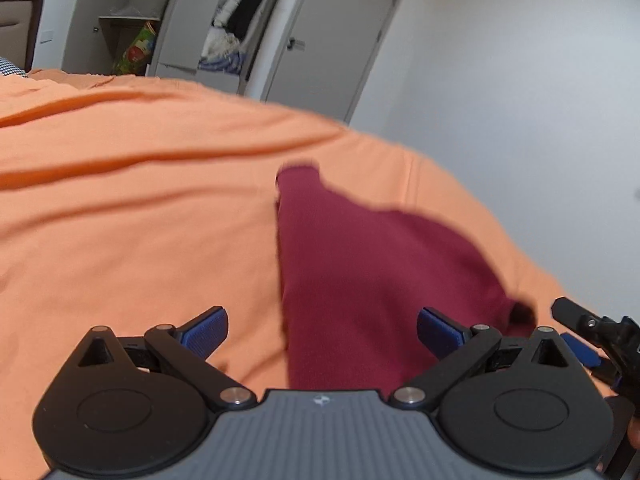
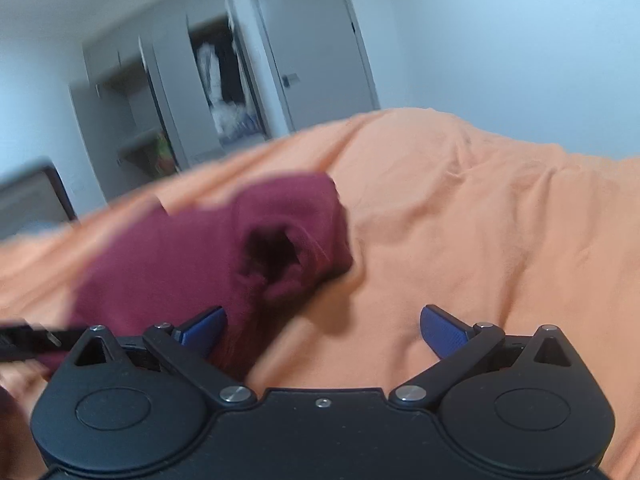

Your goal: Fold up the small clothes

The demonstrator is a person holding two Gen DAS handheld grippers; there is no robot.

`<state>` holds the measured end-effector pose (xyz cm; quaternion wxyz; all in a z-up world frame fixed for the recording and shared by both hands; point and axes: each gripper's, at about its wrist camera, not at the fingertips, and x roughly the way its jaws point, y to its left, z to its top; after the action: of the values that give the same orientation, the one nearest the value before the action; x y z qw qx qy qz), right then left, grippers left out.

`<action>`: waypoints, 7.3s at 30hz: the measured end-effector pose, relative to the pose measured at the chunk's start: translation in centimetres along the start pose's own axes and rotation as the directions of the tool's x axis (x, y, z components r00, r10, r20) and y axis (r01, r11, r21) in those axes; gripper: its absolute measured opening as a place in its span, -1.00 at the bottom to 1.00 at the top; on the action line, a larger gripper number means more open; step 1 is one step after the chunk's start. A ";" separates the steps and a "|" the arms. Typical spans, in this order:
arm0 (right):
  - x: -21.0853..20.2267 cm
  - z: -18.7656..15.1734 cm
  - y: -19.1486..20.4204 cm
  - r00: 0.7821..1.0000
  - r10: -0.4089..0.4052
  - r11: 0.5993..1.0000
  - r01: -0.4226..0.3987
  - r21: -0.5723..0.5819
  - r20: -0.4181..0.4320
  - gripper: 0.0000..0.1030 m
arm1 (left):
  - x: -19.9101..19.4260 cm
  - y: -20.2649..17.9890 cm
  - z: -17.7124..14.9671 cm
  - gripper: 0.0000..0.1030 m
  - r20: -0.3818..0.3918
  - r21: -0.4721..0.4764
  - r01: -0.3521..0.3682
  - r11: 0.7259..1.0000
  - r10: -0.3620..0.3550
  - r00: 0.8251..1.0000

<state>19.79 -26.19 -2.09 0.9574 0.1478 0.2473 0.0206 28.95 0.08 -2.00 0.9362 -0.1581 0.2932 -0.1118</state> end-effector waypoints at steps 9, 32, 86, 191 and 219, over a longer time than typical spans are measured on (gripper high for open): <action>5.0 6.3 0.6 0.998 0.020 1.000 -0.020 0.000 0.051 0.99 | 6.9 -0.3 4.1 1.00 -0.103 0.006 -0.127 0.992 0.127 0.986; 10.2 1.8 -1.5 0.997 -0.010 1.000 0.012 0.021 -0.070 0.99 | 8.9 1.1 2.5 1.00 -0.129 -0.028 -0.125 0.992 0.121 0.984; 10.7 5.1 -2.9 0.974 0.134 0.987 -0.114 0.116 -0.180 0.32 | 7.1 1.3 4.5 0.13 -0.253 -0.039 0.065 0.997 -0.073 0.965; -9.1 -3.2 13.2 0.986 0.160 0.940 -0.164 -0.298 -0.036 0.99 | -19.0 6.4 -6.5 0.99 0.070 0.020 -0.360 0.933 0.358 0.931; -8.2 -3.4 12.8 0.988 0.142 0.946 -0.152 -0.287 -0.053 0.99 | -18.7 6.5 -6.6 0.99 0.055 0.020 -0.362 0.932 0.360 0.931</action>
<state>11.40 -13.96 2.63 0.9604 0.0235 0.2451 0.1303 10.88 10.23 0.11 0.9502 -0.0904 0.2917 0.0618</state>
